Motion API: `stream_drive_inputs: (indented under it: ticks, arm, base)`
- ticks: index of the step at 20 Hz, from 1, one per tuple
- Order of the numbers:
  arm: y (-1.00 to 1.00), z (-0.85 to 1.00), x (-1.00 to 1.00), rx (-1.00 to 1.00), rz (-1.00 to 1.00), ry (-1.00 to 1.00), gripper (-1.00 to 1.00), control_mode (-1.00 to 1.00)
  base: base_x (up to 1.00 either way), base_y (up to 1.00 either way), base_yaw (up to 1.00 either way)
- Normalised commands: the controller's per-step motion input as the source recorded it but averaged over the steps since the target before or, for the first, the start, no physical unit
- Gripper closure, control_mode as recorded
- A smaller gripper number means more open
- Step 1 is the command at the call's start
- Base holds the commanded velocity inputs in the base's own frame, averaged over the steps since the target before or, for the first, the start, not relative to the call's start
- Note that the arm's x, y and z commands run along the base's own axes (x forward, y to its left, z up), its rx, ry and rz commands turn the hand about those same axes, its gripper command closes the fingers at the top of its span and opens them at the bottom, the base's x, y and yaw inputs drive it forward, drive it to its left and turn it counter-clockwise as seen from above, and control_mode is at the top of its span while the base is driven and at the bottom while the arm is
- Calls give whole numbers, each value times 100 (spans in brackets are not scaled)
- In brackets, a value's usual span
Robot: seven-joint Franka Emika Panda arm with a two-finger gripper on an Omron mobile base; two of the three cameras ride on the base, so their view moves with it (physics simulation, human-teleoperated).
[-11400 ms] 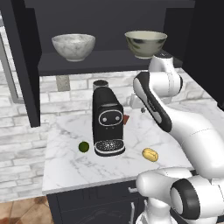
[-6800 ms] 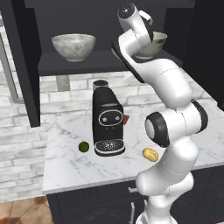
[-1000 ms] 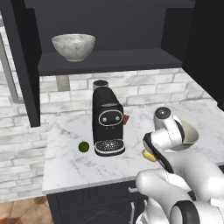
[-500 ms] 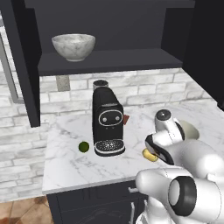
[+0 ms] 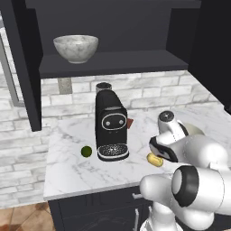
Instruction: Pick both bowls and place them on the counter. Then place the lime in one bowl and place the potato in the other bowl.
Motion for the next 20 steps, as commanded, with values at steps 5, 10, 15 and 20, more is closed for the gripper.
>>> stream_drive_inputs:
  ticks: [5,10,15,20]
  arm:
    - [8,0,-1,0,0,1,-100,-100]
    - [57,11,-1,0,-3,-1,-100,-100]
    - [56,30,-1,3,-7,-8,-100,-100]
    - [19,56,-15,8,-7,-14,-100,-100]
  base:
    - [0,0,0]
    - [0,0,0]
    - [0,0,0]
    - [0,0,0]
